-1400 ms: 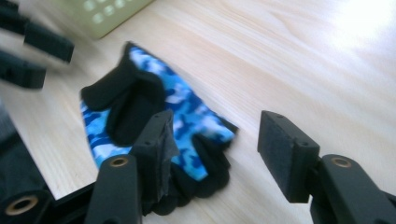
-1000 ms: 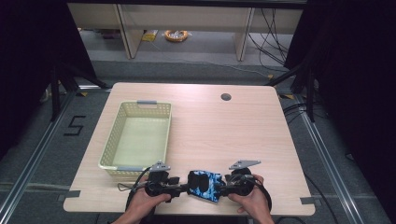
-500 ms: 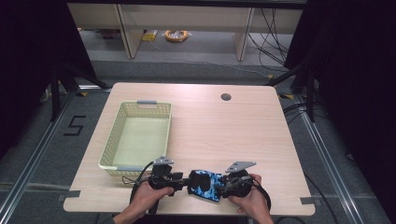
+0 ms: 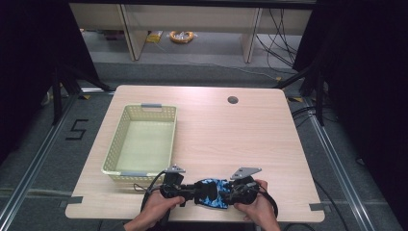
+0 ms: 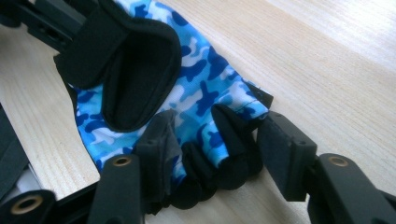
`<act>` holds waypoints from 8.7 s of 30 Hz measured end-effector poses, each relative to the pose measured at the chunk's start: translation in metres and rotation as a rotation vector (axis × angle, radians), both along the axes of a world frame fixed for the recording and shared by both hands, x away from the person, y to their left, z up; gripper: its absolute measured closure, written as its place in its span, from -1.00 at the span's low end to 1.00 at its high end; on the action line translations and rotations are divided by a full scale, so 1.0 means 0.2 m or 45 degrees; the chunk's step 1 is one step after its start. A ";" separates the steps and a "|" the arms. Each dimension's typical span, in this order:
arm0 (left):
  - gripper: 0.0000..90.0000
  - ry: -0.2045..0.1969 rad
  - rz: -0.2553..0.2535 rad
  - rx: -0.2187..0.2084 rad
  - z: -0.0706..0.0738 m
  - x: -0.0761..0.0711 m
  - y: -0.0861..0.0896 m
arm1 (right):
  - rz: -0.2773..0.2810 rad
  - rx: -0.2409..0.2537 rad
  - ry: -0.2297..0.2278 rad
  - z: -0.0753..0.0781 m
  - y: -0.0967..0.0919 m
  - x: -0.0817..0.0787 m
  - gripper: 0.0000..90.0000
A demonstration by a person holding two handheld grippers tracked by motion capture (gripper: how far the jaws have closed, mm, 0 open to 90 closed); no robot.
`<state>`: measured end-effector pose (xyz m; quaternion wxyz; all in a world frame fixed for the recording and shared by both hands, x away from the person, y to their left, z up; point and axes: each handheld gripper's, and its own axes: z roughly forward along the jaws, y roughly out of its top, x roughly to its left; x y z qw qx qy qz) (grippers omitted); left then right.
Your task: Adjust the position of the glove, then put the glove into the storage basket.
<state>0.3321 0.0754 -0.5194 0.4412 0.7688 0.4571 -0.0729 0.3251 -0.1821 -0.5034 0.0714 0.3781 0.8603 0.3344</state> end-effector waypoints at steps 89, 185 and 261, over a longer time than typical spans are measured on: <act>0.85 -0.209 0.157 -0.031 0.63 0.14 0.64 | 0.164 0.291 -0.156 0.60 0.52 0.26 0.80; 0.27 -0.071 0.347 0.258 0.40 0.34 1.02 | 0.174 -0.033 0.057 0.27 1.13 0.60 0.80; -0.37 -0.142 0.171 0.068 0.56 0.07 0.69 | 0.170 0.089 -0.129 0.53 0.72 0.41 0.05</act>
